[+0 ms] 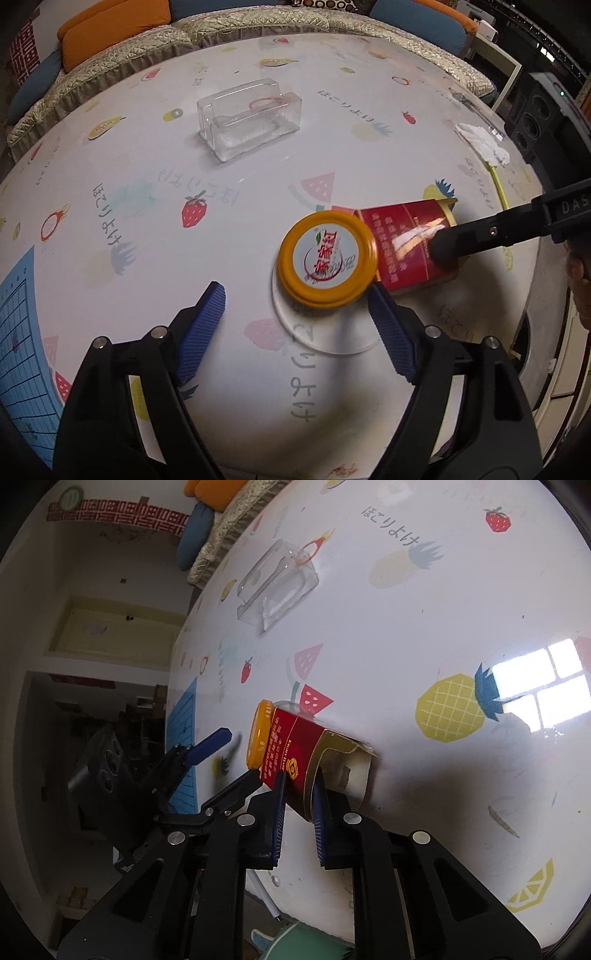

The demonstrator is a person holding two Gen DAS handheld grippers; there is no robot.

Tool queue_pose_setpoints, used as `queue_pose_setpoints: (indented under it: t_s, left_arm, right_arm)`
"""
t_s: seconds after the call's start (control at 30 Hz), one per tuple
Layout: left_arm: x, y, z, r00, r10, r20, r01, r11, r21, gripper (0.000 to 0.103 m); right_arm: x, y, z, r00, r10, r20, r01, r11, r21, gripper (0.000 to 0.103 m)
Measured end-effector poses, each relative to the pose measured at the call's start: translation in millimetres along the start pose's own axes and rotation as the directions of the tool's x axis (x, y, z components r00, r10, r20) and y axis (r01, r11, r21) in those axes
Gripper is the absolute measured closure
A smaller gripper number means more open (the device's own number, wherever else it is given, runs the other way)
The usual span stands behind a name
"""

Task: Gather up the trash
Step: 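Grasp the red tin with the right gripper while the left grasps the orange-lidded jar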

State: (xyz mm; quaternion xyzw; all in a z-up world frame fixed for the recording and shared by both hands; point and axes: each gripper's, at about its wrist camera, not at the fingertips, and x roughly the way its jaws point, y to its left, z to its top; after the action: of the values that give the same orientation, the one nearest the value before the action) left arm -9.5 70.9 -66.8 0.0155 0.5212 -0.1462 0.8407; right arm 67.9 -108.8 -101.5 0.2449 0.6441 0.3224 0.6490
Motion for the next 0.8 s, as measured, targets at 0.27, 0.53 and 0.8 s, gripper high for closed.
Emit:
queue_pose_setpoints:
  t_s: [0.27, 0.53, 0.8]
  left_arm:
    - [8.0, -11.0, 13.6, 1.000, -0.015, -0.002, 0.015, 0.999, 0.033, 0.016]
    - [18.8, -12.7, 21.9, 0.998, -0.056, 0.000, 0.056, 0.998, 0.011, 0.015]
    - [13.8, -13.3, 27.7, 0.999, -0.033, 0.006, 0.033, 0.998, 0.056, 0.018]
  right_arm:
    - [-11.5, -4.8, -0.6, 1.000, -0.018, 0.019, 0.018, 1.000, -0.001, 0.089]
    - [-25.7, -15.9, -2.5, 0.999, -0.012, 0.038, 0.012, 1.000, 0.015, 0.090]
    - [-44.0, -25.7, -10.0, 0.996, 0.041, 0.079, -0.045, 0.998, 0.047, 0.090]
